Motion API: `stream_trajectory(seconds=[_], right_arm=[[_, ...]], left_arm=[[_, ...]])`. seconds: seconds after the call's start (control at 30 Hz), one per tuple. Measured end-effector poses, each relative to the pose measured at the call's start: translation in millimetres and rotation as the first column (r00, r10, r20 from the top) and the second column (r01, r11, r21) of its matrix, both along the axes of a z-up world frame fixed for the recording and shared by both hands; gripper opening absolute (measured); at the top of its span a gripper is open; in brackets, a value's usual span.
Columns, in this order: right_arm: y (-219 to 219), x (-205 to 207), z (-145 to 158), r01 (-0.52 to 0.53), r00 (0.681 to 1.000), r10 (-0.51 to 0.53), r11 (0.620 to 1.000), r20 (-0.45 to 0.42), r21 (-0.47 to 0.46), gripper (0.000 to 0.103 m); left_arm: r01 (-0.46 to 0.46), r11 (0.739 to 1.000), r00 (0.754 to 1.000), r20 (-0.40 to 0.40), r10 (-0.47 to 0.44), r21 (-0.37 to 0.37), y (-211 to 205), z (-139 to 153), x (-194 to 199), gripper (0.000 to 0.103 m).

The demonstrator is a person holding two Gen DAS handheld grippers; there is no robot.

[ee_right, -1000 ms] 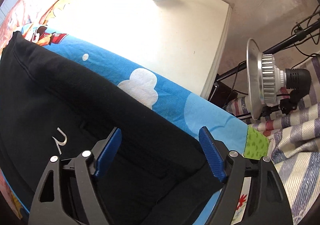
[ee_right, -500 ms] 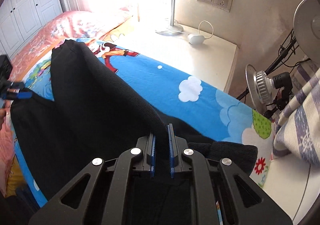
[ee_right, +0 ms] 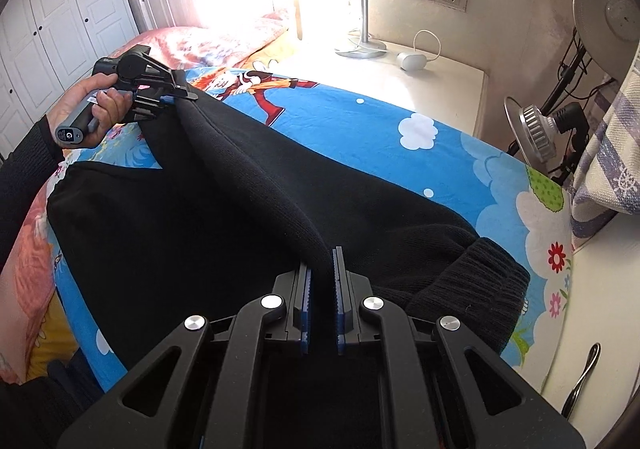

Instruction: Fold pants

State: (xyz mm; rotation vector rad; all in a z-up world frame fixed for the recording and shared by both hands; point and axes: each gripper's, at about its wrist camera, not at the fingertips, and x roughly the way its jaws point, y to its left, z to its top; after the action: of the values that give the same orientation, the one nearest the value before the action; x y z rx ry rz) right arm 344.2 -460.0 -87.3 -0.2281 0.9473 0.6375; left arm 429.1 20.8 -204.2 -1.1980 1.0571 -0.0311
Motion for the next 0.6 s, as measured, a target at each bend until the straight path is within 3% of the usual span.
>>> stream_trajectory(seconds=[0.1,0.2,0.3,0.43,0.53,0.57,0.6], right_arm=[[-26.2,-25.1,3.9,0.049,0.999,-0.049,0.998,-0.011,0.050,0.009],[-50.9,-57.4,-9.3,0.099,0.993,-0.093,0.992,-0.066,0.084,0.008],[-69.1,-87.2,-39.7,0.152,0.979,-0.138,0.984,-0.151,0.088,0.008],[-93.3,-110.0,-72.6,0.245,0.946,-0.204,0.959,-0.253,0.142,0.018],[-95.1,-125.3,-63.6,0.262,0.949,-0.223,0.951,-0.222,0.165,0.036],[-97.7,-127.6,-58.5,0.284,0.946,-0.245,0.942,-0.212,0.178,0.068],[-103.0,-131.5,-52.5,0.316,0.941,-0.281,0.930,-0.191,0.189,0.088]], left_arm=[[0.015,0.999,0.992,0.128,-0.021,0.050,-11.6,34.6,-63.3,0.008],[0.025,0.996,0.981,0.188,-0.042,0.090,-32.2,41.4,-158.7,0.008],[0.044,0.993,0.984,0.168,-0.063,0.111,-56.2,14.4,-244.6,0.008],[0.042,0.992,0.994,0.098,-0.054,0.118,-66.3,-35.5,-294.7,0.008],[0.041,0.987,0.993,0.107,-0.059,0.155,-59.6,-30.2,-300.8,0.009],[0.044,0.984,0.992,0.108,-0.064,0.171,-60.8,-24.0,-299.2,0.009],[0.045,0.984,0.991,0.113,-0.065,0.173,-65.9,-19.0,-297.2,0.009]])
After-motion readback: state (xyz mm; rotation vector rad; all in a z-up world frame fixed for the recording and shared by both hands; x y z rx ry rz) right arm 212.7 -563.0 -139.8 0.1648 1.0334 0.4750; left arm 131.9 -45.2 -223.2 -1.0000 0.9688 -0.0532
